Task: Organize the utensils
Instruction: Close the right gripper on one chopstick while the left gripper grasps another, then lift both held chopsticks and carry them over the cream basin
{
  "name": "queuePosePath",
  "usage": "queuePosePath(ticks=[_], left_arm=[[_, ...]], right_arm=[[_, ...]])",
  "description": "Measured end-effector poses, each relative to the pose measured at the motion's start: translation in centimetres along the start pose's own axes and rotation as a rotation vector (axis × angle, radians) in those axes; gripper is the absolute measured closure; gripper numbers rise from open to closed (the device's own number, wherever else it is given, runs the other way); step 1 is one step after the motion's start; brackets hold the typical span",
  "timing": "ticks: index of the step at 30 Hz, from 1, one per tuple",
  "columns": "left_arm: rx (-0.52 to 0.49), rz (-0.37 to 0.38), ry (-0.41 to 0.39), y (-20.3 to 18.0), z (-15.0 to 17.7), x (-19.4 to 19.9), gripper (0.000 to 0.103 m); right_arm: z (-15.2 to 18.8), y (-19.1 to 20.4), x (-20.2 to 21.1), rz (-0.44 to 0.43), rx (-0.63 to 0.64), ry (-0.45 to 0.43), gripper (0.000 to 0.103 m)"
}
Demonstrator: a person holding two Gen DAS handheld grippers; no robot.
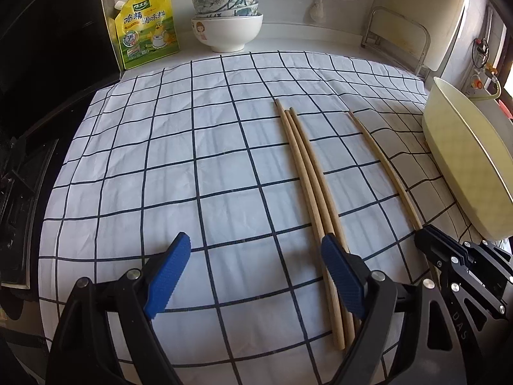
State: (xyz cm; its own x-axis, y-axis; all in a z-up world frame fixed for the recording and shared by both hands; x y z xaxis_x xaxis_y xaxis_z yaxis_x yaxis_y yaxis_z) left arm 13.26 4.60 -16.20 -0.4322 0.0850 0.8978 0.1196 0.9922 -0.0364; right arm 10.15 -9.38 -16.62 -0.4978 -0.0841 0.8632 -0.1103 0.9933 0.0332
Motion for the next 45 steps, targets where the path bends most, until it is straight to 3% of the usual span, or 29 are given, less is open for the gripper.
queuePosePath(ticks=[5, 14, 19, 24, 29, 31, 33, 34, 36, 40, 45], left_arm=[[0.001, 0.007, 0.006, -0.2, 0.0, -0.2, 0.017], [-0.019, -0.02, 0.016, -0.2, 0.5, -0.6, 0.015], [-0.015, -0.032, 0.019, -0.2, 0.0, -1.2, 0.008], [-0.005, -0.031, 0.015, 0.1, -1.2, -1.7, 0.011], [-0.022, -0.024, 0.0, -0.4, -1.9, -1.3, 0.035], [-0.032, -0.018, -0.011, -1.0, -1.8, -1.0, 0.054], [-0.037, -0.012, -0.018, -1.4, -1.7, -0.8, 0.069], [-0.04, -0.007, -0.019, -1.5, -1.6, -0.7, 0.081], [-0.039, 0.008, -0.01, -1.6, -1.4, -0.6, 0.095], [0.005, 0.077, 0.008, -1.2, -1.0, -0.3, 0.096], [0.038, 0.085, 0.005, -0.3, -0.8, 0.8, 0.096]], right_arm=[[-0.2, -0.2, 0.3, -0.004, -0.006, -0.009, 0.089], [-0.3, -0.1, 0.1, -0.017, -0.007, -0.004, 0.084], [-0.7, 0.1, -0.3, -0.009, 0.0, -0.007, 0.08], [-1.5, 0.1, -0.9, 0.014, 0.014, -0.011, 0.08], [-2.1, 0.3, -1.4, 0.039, 0.04, -0.01, 0.08], [-2.3, 0.5, -1.6, 0.025, 0.043, -0.002, 0.083], [-2.4, 0.6, -1.6, 0.024, 0.047, 0.003, 0.095], [-2.4, 0.6, -1.6, 0.023, 0.049, 0.004, 0.095], [-2.3, 0.6, -1.5, 0.008, 0.039, 0.004, 0.096], [-2.1, 0.4, -0.9, -0.025, 0.006, -0.001, 0.097], [-1.9, 0.9, 0.8, -0.05, 0.001, -0.027, 0.097]])
Point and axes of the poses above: each gripper's, at about its wrist camera, not at the fingertips, and x roughly against the way its jaws point, y to its left, z to its underside, the point moved 10 cm from there along -x, roughly the way its jaws point, and after that the axes turned 7 degrees about y, right-handed, at the moved point
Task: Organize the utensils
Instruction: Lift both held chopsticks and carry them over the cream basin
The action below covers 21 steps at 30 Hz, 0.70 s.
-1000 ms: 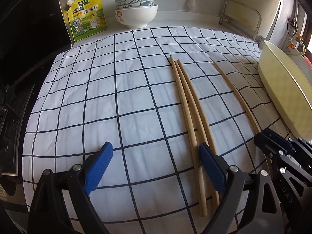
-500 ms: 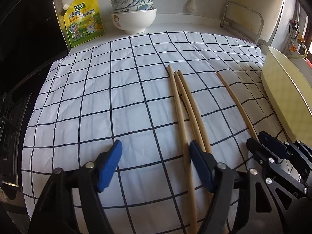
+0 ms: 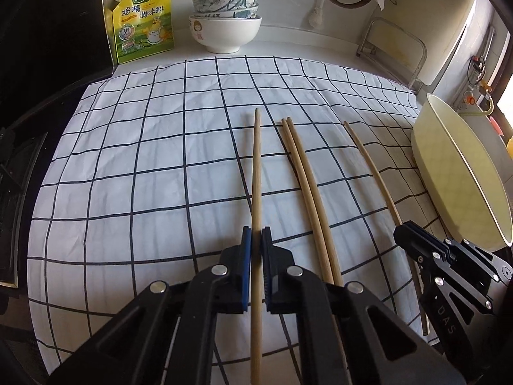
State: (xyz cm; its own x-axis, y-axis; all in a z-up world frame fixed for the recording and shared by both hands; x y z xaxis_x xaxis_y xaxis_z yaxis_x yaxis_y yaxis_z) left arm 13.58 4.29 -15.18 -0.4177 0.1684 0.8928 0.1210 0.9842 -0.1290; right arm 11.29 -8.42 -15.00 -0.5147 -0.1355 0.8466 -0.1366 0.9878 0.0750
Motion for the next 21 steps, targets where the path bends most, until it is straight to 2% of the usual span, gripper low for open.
queuePosePath(ticks=[6, 11, 15, 21], left_arm=[[-0.009, 0.026, -0.04, -0.9, -0.4, 2.9, 0.096], [-0.047, 0.131, -0.057, -4.4, -1.8, 5.2, 0.096], [-0.108, 0.187, -0.099, -8.6, -3.5, 6.9, 0.096], [-0.198, 0.269, -0.123, -15.5, -6.2, 7.7, 0.096]], right_arm=[[-0.7, 0.8, 3.2, -0.051, -0.001, -0.062, 0.097], [-1.7, -0.7, 6.8, -0.077, -0.03, -0.124, 0.097], [-2.2, -4.2, 9.5, -0.053, -0.097, -0.169, 0.097], [-2.8, -11.9, 11.6, 0.047, -0.2, -0.206, 0.097]])
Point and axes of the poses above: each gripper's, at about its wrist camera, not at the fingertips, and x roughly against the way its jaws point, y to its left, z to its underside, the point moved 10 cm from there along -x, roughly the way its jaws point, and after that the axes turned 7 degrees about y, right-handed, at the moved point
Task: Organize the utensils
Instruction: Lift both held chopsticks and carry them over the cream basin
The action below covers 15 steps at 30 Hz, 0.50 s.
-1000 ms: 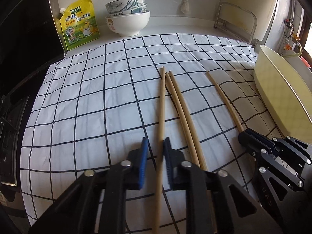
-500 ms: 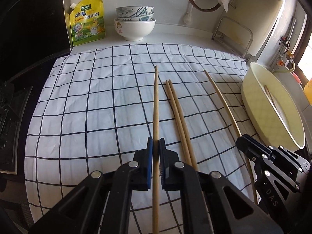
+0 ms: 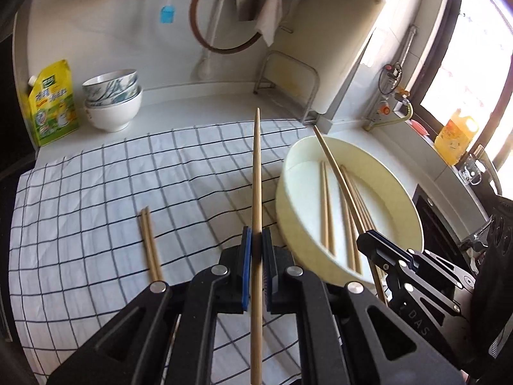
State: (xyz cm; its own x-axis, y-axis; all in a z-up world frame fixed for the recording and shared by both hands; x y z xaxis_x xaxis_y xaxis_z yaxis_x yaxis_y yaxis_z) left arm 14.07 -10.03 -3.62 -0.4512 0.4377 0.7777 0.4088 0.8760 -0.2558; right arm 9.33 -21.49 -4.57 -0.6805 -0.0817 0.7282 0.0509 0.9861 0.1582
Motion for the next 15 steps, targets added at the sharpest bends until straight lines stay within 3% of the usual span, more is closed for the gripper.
queuePosePath(ticks=[8, 15], left_arm=[[-0.104, 0.062, 0.041, -6.8, -3.2, -4.7, 0.096], [-0.158, 0.057, 0.096, -10.1, -3.7, -8.8, 0.096]], right_arm=[[-1.7, -8.2, -1.2, 0.075, -0.118, 0.01, 0.097], [-1.7, -11.7, -3.1, 0.093, -0.162, 0.048, 0.097]])
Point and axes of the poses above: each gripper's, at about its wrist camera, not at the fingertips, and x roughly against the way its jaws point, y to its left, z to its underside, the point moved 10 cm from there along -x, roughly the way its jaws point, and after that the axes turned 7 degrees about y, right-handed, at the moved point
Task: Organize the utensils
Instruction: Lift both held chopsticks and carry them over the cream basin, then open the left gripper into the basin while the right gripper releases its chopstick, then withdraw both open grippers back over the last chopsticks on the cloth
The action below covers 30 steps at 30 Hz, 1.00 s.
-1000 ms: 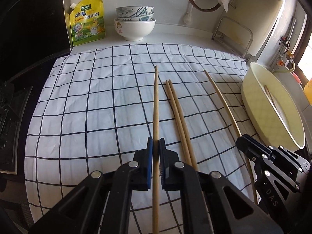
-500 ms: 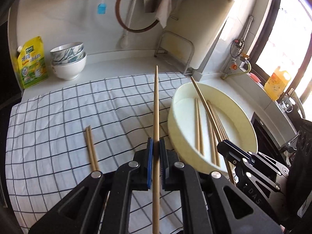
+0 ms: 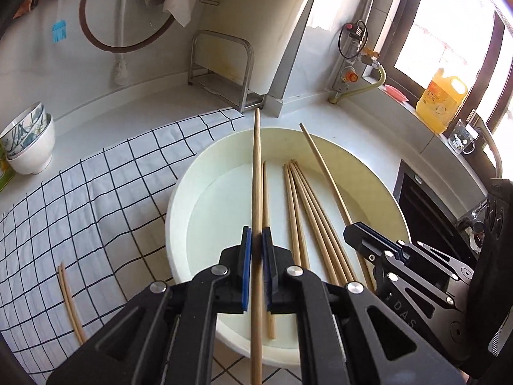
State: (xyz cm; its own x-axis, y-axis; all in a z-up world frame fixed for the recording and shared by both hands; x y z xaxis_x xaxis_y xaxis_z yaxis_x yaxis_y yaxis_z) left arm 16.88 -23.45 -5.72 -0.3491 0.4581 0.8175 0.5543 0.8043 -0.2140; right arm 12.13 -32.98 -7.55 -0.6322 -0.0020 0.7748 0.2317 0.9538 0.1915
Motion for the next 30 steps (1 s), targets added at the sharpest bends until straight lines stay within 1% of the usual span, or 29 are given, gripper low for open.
queuePosePath(ticks=[4, 10, 15, 17, 19, 20, 21, 22, 24, 29, 30], left_arm=[[-0.014, -0.016, 0.03, -0.3, 0.0, -1.8, 0.096], [-0.003, -0.031, 0.074, -0.2, 0.1, -4.2, 0.096], [-0.01, -0.044, 0.09, -0.5, 0.2, -5.0, 0.095], [-0.007, -0.046, 0.091, -0.4, 0.2, -5.1, 0.095], [-0.001, -0.049, 0.084, -0.3, 0.2, -4.9, 0.084], [0.001, -0.053, 0.079, -0.2, 0.2, -4.7, 0.081], [0.005, -0.058, 0.073, 0.0, 0.2, -4.5, 0.073], [0.009, -0.06, 0.068, 0.2, 0.2, -4.3, 0.068], [0.016, -0.066, 0.059, 0.4, 0.2, -3.8, 0.062], [0.024, -0.087, 0.039, 1.0, 0.8, -2.5, 0.057], [0.024, -0.092, 0.035, 1.2, 1.1, -2.2, 0.054]], right_arm=[[0.1, -1.2, -1.4, 0.007, -0.029, 0.028, 0.097], [0.5, -2.2, -2.5, 0.015, -0.045, 0.053, 0.097], [0.9, -2.6, -3.0, 0.023, -0.052, 0.067, 0.096], [1.0, -2.7, -2.8, 0.029, -0.055, 0.059, 0.096], [1.0, -2.7, -2.5, 0.032, -0.056, 0.048, 0.095], [0.9, -2.7, -2.3, 0.031, -0.056, 0.043, 0.095], [0.9, -2.6, -2.1, 0.03, -0.057, 0.039, 0.095], [1.0, -2.5, -1.9, 0.029, -0.058, 0.036, 0.095], [1.0, -2.4, -1.7, 0.026, -0.059, 0.031, 0.095], [1.5, -1.7, -1.1, 0.015, -0.056, 0.026, 0.093], [1.7, -1.5, -0.9, 0.012, -0.055, 0.025, 0.093]])
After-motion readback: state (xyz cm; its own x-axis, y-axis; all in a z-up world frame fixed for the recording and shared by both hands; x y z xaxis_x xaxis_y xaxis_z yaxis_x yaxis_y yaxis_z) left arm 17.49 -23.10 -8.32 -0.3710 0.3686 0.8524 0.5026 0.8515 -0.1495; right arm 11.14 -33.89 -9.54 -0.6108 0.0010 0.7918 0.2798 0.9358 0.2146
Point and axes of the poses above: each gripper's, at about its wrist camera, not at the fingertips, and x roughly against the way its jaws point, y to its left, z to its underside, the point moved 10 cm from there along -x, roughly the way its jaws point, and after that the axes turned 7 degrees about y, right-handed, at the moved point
